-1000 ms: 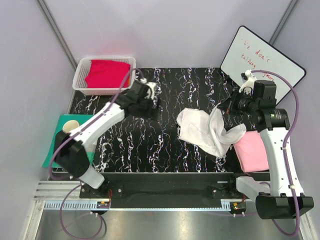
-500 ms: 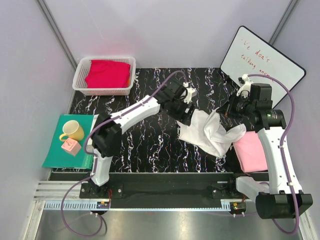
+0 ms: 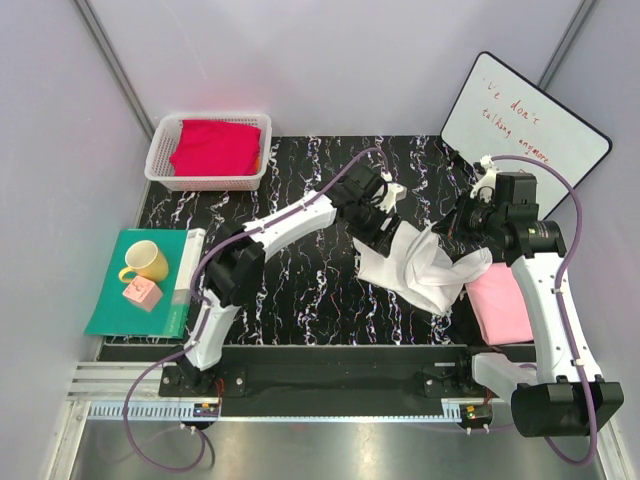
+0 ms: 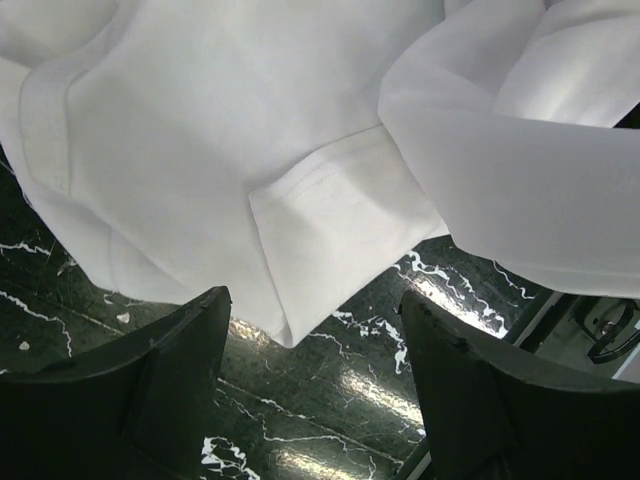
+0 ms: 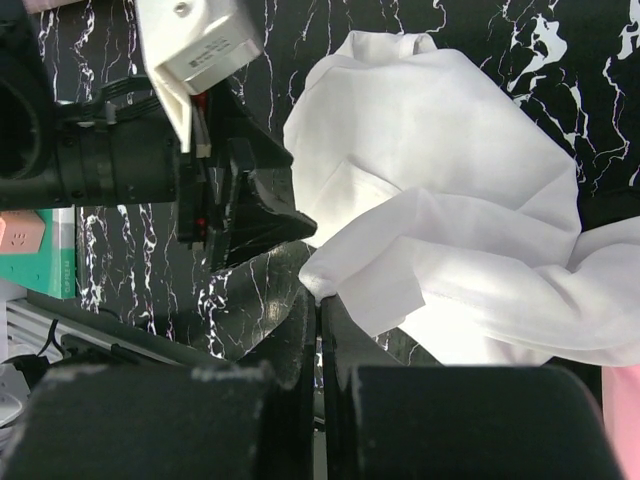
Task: Fold and stack the t-shirts
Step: Flatten out the tshirt
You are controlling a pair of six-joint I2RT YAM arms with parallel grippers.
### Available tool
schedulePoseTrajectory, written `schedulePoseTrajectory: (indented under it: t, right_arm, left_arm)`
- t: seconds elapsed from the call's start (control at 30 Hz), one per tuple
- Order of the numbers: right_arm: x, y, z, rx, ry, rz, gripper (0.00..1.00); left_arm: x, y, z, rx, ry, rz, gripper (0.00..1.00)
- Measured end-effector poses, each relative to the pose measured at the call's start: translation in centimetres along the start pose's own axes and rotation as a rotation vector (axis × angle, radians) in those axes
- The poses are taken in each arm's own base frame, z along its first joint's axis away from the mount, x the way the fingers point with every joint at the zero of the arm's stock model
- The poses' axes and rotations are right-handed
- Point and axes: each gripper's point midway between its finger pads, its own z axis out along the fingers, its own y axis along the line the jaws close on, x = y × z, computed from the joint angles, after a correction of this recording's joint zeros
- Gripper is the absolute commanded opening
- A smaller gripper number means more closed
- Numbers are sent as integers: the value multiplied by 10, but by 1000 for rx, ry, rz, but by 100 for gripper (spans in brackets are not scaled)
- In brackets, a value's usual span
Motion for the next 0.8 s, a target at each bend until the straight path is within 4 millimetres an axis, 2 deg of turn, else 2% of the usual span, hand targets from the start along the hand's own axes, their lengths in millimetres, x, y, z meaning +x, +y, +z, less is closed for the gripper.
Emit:
schedulePoseTrajectory:
  t: [0.13, 0.3, 0.4, 0.43, 0.5, 0.53, 0.8]
  right_arm:
    - [-1, 0, 1, -1, -4, 4, 0]
    - [-2, 0, 1, -1, -11, 8, 0]
    - [-3, 0, 1, -1, -13, 11, 0]
    - [-3, 1, 1, -1, -13, 11, 0]
    - [-3, 0, 2, 0, -13, 12, 0]
    - [-3, 0, 2, 0, -12, 14, 0]
    - [-2, -3, 10, 4, 6, 35, 0]
  left_arm:
    - [0, 5, 16, 8, 20, 4, 69]
    - [12, 13, 40, 16, 74, -3, 65]
    - [18, 16, 50, 24, 100, -8, 45]
    - [20, 16, 53, 28, 108, -5, 26]
    - [22, 17, 56, 35, 118, -5, 6]
    - [23, 16, 57, 38, 119, -3, 0]
    - [21, 21, 53, 7, 116, -2, 0]
